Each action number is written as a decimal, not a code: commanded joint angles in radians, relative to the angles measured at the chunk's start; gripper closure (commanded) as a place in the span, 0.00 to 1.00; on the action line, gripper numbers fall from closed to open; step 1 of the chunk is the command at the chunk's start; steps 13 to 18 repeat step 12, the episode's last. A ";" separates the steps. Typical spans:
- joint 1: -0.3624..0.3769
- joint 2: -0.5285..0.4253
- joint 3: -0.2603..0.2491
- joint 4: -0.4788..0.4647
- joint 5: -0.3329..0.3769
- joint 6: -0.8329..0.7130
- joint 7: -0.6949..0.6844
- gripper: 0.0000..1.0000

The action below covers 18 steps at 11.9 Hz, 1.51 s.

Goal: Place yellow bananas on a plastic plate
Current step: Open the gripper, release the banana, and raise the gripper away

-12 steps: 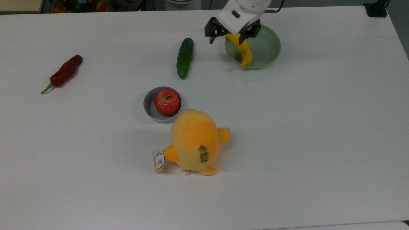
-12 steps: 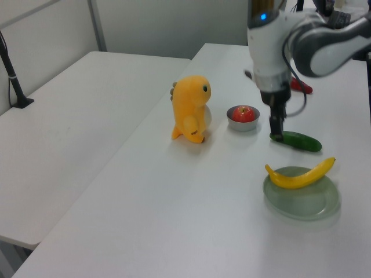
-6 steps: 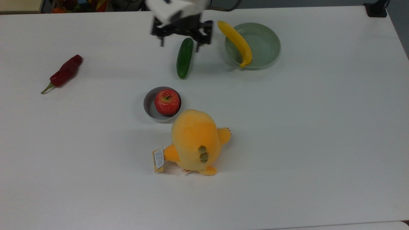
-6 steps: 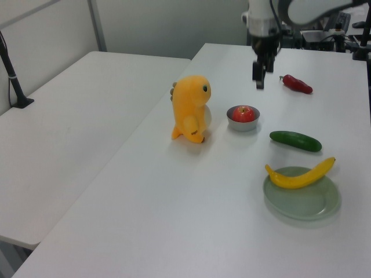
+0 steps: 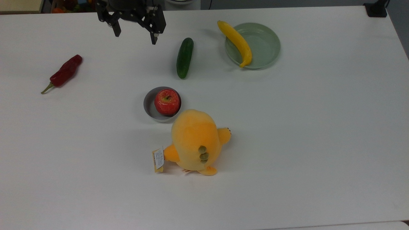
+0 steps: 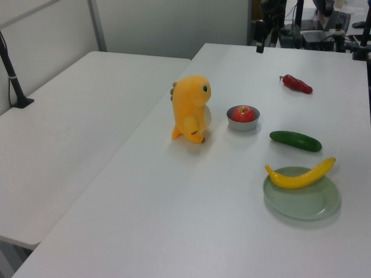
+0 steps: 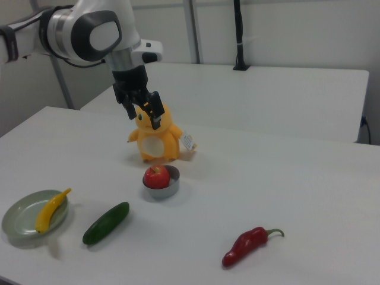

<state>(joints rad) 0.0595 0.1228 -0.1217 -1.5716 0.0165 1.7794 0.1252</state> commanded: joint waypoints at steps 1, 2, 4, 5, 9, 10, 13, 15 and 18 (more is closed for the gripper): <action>0.028 -0.045 -0.032 -0.010 0.051 -0.044 -0.126 0.00; 0.029 -0.046 -0.032 -0.011 0.068 -0.046 -0.124 0.00; 0.080 -0.049 -0.044 -0.022 0.068 -0.038 -0.084 0.00; 0.086 -0.072 -0.046 -0.048 0.066 -0.031 -0.070 0.00; 0.105 -0.086 -0.041 -0.068 0.045 -0.034 -0.070 0.00; 0.111 -0.086 -0.035 -0.077 0.005 -0.035 -0.068 0.00; 0.121 -0.086 -0.033 -0.082 -0.018 -0.034 -0.068 0.00; 0.121 -0.086 -0.033 -0.082 -0.018 -0.034 -0.068 0.00; 0.121 -0.086 -0.033 -0.082 -0.018 -0.034 -0.068 0.00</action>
